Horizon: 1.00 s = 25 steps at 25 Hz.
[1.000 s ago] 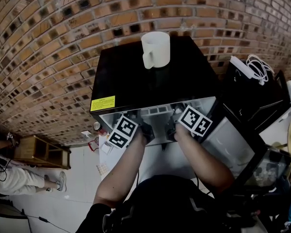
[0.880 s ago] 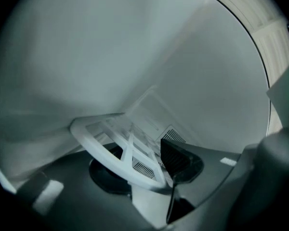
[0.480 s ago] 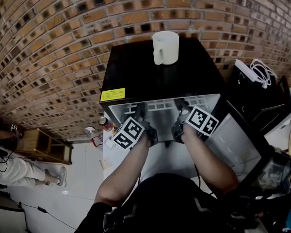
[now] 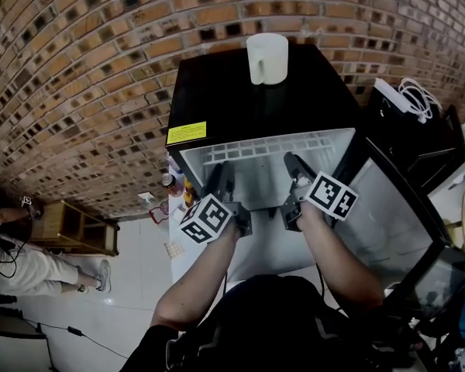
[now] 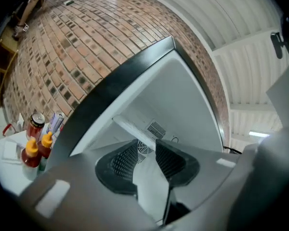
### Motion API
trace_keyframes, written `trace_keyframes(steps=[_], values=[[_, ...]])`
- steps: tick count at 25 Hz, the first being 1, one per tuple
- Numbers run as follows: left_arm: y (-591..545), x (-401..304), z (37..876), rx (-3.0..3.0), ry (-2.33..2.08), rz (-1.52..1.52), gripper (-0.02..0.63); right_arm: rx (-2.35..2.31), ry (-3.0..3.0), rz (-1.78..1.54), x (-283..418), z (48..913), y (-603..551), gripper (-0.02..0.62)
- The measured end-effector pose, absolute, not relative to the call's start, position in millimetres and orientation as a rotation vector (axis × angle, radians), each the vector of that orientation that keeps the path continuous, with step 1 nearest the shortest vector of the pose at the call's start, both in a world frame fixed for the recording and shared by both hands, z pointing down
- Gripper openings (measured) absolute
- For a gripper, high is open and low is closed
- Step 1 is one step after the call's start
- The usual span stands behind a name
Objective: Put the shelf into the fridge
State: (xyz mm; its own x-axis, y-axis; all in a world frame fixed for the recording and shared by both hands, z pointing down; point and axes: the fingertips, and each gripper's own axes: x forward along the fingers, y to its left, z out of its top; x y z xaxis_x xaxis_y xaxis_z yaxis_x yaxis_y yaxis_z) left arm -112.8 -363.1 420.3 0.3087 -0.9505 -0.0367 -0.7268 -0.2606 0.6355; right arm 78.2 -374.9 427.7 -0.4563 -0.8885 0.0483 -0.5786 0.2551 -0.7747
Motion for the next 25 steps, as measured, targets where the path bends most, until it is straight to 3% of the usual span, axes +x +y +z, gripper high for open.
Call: trace_keyframes(steps=[4,8,15,19,25], values=[[-329.7,-109.5,416.9,2.157,-1.412,-0.553,0.03,-1.339,2.156,-1.059,73.1,431.5,-343.6,0.115],[-295.1,-119.2,413.7,2.234,-1.339,-0.519,0.002,-1.341,2.178,-1.046,66.5,429.3,-310.9,0.115],[-225.1,-148.0,408.7,2.337,-1.255,-0.52,0.002,-1.335,2.3,-0.896,48.4,410.2,-241.0,0.111],[-185.6,-149.4,418.2,2.354,-1.152,-0.468,0.002,-1.402,2.325,-0.797,48.4,398.9,-204.2,0.061],[-141.8,-156.1,412.6,2.417,-1.058,-0.443,0.002,-1.501,2.38,-0.73,43.8,396.6,-155.6,0.047]])
